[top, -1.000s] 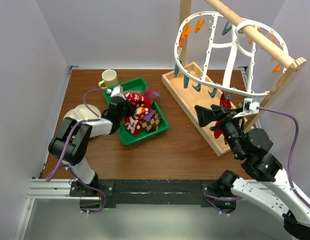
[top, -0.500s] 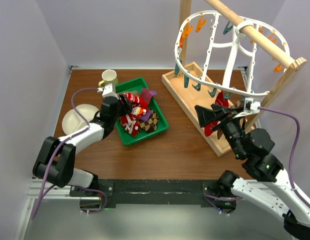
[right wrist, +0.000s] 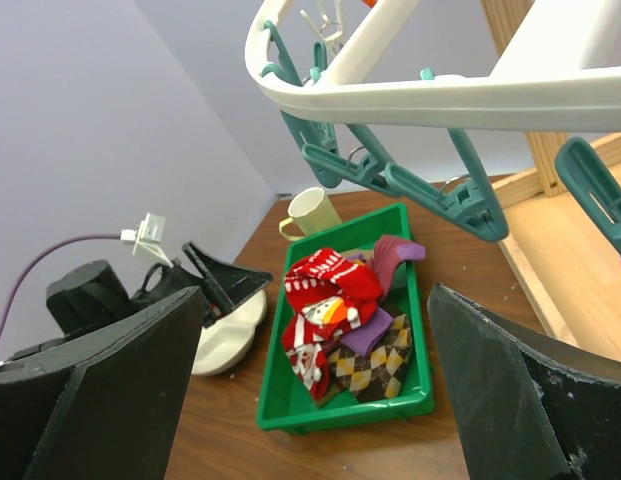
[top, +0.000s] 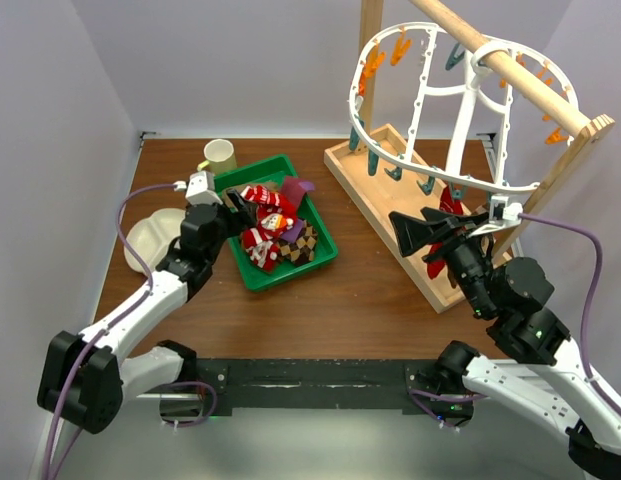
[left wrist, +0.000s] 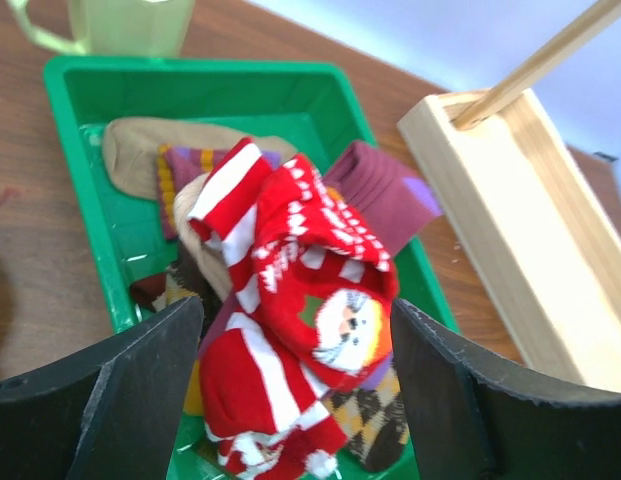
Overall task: Remove the socks clipped to the hanger
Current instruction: Remove the sock from the hanger.
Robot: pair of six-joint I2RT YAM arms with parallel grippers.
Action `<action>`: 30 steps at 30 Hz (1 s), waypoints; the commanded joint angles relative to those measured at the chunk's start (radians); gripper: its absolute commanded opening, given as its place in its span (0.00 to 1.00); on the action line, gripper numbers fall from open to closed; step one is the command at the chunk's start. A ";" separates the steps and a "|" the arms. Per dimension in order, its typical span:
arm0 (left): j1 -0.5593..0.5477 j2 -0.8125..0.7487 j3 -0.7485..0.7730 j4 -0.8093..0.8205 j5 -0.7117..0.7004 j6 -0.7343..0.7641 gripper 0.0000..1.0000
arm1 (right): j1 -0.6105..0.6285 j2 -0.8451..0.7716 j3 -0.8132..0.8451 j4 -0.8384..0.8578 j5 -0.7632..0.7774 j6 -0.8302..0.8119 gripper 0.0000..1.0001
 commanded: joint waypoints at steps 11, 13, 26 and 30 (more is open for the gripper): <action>-0.393 0.111 0.129 0.188 0.068 0.006 0.78 | 0.000 -0.064 0.114 -0.071 -0.038 -0.012 0.99; -0.461 0.162 0.182 0.220 0.076 0.012 0.78 | 0.001 -0.072 0.122 -0.071 -0.041 -0.012 0.98; -0.705 0.608 0.551 0.398 0.155 0.115 0.84 | 0.000 -0.029 0.206 -0.052 -0.038 -0.039 0.98; -0.733 0.679 0.635 0.415 0.168 0.133 0.84 | 0.000 -0.021 0.219 -0.054 -0.029 -0.053 0.98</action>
